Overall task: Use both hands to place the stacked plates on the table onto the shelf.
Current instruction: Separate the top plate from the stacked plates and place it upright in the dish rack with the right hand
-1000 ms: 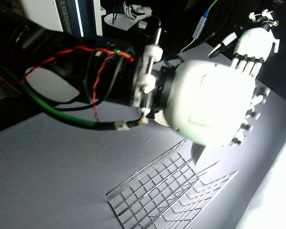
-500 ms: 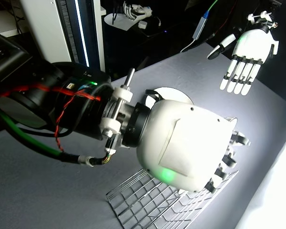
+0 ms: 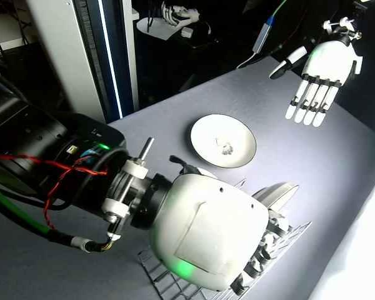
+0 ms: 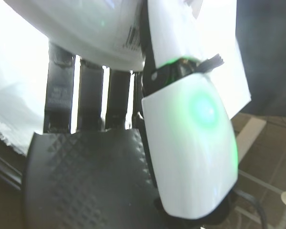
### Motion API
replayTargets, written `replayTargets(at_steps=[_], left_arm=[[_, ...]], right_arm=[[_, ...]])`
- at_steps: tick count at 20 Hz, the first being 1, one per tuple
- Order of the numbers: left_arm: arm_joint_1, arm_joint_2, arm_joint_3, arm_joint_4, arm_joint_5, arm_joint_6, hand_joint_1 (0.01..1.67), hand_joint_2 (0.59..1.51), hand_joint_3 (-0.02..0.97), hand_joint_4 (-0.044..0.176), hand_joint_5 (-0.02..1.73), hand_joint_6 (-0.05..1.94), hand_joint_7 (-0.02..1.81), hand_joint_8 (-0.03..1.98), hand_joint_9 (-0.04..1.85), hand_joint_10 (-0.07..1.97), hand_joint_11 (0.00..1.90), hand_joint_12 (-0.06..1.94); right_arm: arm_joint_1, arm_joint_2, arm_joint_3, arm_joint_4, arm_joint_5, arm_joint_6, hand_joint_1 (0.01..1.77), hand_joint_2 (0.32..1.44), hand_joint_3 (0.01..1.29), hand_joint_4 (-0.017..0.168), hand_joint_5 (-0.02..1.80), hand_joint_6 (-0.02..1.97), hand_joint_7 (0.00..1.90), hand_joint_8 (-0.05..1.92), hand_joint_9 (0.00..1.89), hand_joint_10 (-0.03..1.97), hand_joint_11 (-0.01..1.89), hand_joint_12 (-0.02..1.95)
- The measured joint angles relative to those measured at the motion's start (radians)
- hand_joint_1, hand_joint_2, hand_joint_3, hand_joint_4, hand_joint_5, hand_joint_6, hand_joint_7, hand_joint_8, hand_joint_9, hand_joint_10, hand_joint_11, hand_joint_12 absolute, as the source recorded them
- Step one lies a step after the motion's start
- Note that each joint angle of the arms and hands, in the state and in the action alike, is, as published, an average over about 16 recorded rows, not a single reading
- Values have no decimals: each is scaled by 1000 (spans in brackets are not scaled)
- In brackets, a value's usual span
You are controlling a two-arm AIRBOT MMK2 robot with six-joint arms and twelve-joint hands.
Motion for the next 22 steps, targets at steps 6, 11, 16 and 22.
replayTargets(at_steps=[6, 11, 16, 22], left_arm=[[79, -14, -31, -65, 13, 20, 15, 1000, 21, 2, 15, 14, 16, 11, 22, 8, 14, 8], [145, -27, -75, -112, 34, 52, 15, 1004, 20, 2, 16, 14, 14, 10, 21, 9, 15, 9], [190, -42, -115, -129, 71, 90, 16, 1007, 20, 2, 18, 14, 14, 9, 21, 8, 15, 9], [233, -50, -160, -136, 123, 125, 15, 1011, 20, 2, 19, 14, 16, 10, 19, 6, 15, 8]], right_arm=[[-47, 3, 8, -16, 18, -2, 1282, 1044, 13, -7, 657, 669, 791, 557, 699, 792, 501, 1334], [-60, 6, 6, -45, 34, -3, 1138, 1041, 14, -5, 436, 345, 520, 268, 439, 469, 248, 1110], [-52, 9, -9, -134, 68, -3, 929, 977, 15, -4, 199, 71, 239, 9, 191, 138, 39, 684], [-37, 11, -36, -376, 141, -5, 735, 869, 15, -3, 51, 32, 58, -5, 49, 25, 13, 199]])
